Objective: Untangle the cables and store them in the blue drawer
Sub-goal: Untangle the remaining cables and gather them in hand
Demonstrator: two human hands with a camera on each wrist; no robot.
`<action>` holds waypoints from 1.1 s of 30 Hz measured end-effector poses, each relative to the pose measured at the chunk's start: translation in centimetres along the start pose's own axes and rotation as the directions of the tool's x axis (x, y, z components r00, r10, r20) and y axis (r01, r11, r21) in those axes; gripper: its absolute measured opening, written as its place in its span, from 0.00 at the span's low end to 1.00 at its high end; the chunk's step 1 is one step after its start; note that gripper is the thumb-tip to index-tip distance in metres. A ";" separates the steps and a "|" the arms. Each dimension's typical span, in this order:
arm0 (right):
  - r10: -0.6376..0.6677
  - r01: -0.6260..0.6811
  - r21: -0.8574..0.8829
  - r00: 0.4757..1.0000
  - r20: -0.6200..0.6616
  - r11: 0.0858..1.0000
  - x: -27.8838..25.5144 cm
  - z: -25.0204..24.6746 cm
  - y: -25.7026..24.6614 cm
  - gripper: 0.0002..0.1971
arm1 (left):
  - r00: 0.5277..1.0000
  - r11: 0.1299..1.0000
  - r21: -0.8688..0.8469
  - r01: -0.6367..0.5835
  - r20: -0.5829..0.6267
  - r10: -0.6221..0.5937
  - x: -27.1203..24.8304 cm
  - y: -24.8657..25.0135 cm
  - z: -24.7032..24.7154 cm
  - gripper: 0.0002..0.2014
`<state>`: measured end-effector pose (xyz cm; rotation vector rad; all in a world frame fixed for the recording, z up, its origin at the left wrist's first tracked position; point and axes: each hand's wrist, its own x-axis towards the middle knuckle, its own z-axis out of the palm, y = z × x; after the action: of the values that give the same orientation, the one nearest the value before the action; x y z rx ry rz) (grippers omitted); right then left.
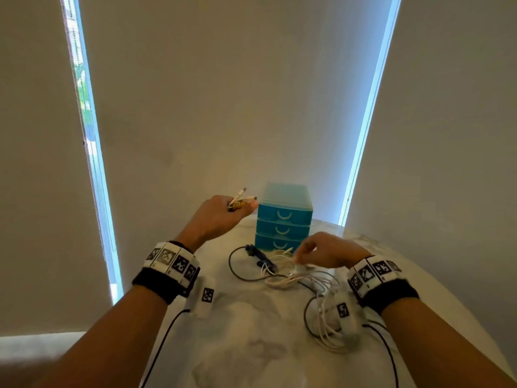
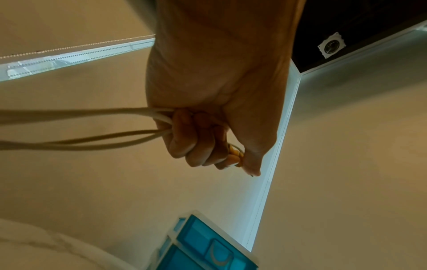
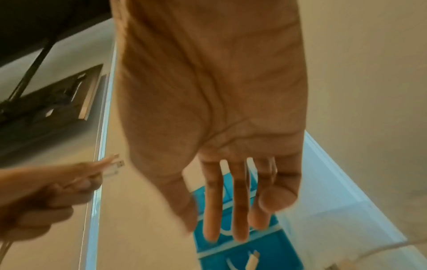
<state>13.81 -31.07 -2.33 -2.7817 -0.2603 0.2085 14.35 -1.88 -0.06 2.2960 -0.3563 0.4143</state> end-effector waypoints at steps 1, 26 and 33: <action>-0.001 0.007 0.059 0.995 -0.103 0.998 0.9 -0.2 -0.3 0.10 | 1.000 1.000 -0.009 -0.004 0.003 0.004 0.0 0.1 0.4 0.31; 0.142 0.260 0.494 0.757 -0.638 0.830 1.0 -10.7 -4.7 0.13 | 0.996 0.973 -0.232 -0.011 -0.091 -0.010 0.5 0.6 3.1 0.35; 0.128 0.455 0.402 0.522 -0.843 0.795 -1.5 -13.0 -5.9 0.11 | 0.964 0.904 -0.422 -0.076 -0.264 -0.042 0.2 2.9 4.1 0.30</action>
<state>13.68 -30.03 11.94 -1.8838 -0.1689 -0.9666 14.22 -6.84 -0.85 1.7803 -0.2972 0.5854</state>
